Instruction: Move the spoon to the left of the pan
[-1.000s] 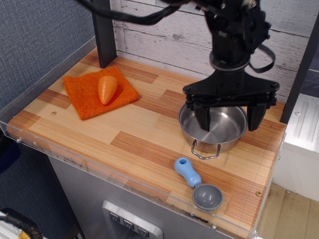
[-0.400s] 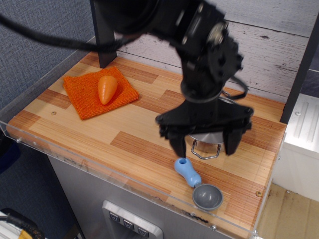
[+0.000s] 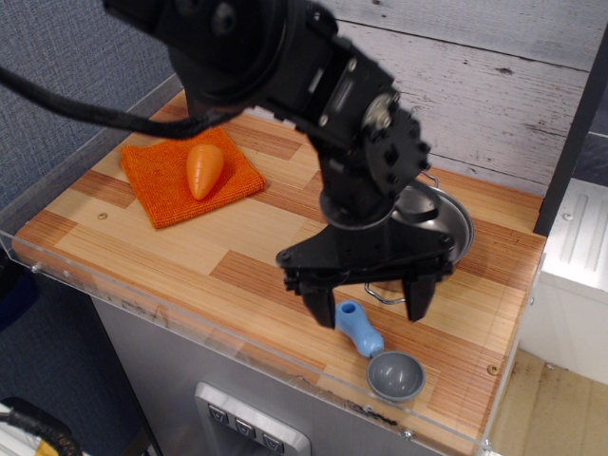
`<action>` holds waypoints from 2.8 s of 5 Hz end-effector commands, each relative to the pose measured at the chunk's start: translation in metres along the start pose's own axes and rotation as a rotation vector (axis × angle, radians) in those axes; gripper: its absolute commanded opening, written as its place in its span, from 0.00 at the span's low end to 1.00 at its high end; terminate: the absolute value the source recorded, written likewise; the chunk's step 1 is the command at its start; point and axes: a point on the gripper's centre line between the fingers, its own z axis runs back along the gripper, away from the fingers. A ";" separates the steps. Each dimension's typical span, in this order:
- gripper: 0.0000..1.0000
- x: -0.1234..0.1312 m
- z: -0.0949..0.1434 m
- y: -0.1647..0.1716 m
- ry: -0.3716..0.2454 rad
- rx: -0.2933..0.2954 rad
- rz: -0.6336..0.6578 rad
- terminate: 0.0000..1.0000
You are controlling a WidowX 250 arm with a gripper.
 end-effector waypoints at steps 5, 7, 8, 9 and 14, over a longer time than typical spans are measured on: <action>0.00 0.004 -0.018 0.005 -0.005 0.003 0.031 0.00; 0.00 0.016 0.008 -0.004 -0.054 -0.025 0.033 0.00; 0.00 0.020 0.021 -0.001 -0.073 -0.040 0.049 0.00; 0.00 0.025 0.036 0.002 -0.094 -0.052 0.055 0.00; 0.00 0.145 0.051 -0.001 -0.129 0.048 -0.198 0.00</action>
